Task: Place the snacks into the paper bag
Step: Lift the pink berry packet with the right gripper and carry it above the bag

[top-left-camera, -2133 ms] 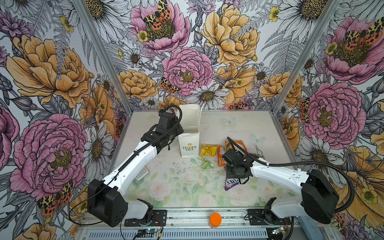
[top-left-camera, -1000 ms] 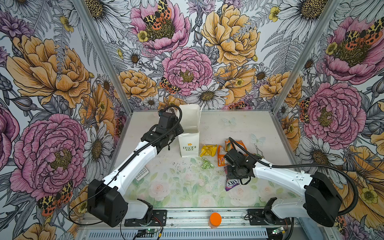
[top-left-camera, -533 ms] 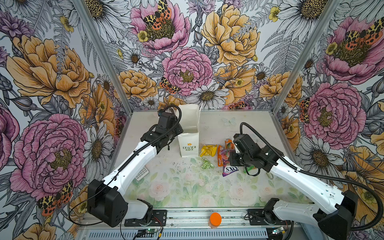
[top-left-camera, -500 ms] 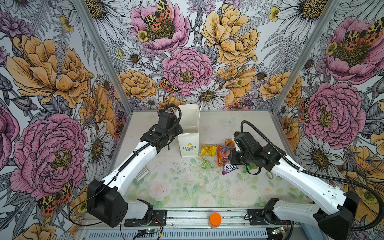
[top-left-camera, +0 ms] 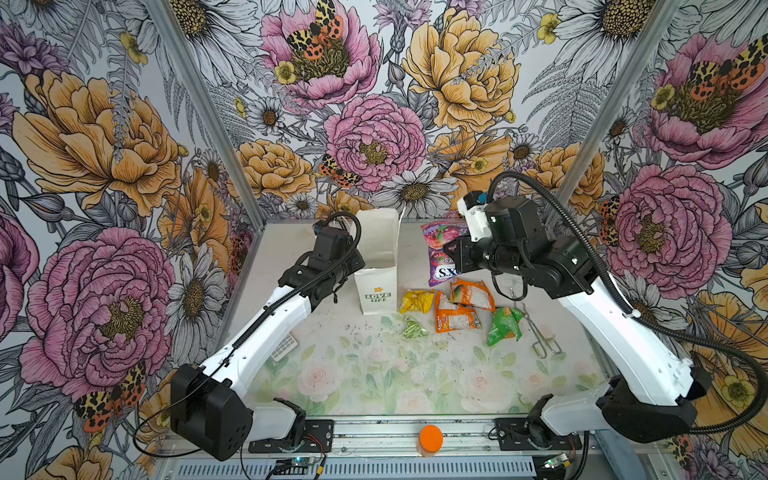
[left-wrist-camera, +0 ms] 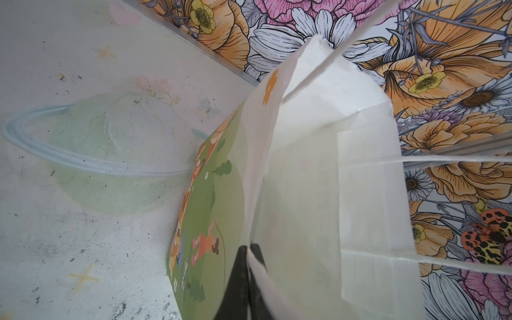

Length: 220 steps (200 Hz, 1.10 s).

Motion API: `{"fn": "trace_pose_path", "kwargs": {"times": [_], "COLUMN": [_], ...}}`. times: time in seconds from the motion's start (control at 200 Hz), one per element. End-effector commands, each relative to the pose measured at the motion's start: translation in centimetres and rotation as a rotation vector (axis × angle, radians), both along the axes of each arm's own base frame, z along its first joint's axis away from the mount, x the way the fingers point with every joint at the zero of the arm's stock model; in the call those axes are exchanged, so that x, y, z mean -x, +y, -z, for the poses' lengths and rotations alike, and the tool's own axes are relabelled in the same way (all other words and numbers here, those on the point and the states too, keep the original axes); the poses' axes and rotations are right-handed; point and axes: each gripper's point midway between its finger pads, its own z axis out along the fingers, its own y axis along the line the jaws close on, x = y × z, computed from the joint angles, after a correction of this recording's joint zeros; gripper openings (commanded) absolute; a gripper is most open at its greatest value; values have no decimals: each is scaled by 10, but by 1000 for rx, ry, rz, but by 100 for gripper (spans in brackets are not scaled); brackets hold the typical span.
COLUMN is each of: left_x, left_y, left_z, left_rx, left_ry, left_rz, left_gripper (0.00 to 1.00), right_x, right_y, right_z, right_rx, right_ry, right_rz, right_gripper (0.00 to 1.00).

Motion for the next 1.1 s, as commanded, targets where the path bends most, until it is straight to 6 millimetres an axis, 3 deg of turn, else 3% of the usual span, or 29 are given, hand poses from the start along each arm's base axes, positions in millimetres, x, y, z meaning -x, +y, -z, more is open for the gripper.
{"fn": "trace_pose_path", "kwargs": {"times": [0.0, 0.16, 0.43, 0.786, 1.096], "left_x": [5, 4, 3, 1, 1], "left_y": [2, 1, 0, 0, 0], "left_z": [3, 0, -1, 1, 0], "left_rx": [17, 21, 25, 25, 30], "left_ry": [11, 5, 3, 7, 1], "left_rz": [-5, -3, 0, 1, 2], "left_gripper": [0, 0, 0, 0, 0], "right_x": [-11, -32, -67, -99, -111], "right_y": [20, 42, 83, 129, 142], "right_z": [-51, -82, -88, -47, -3], "right_rx": [-73, -110, -155, -141, -54], "right_ry": [-135, -210, -235, -191, -136], "right_rz": [-67, -77, -104, -150, -137], "right_gripper": [0, 0, 0, 0, 0]}}
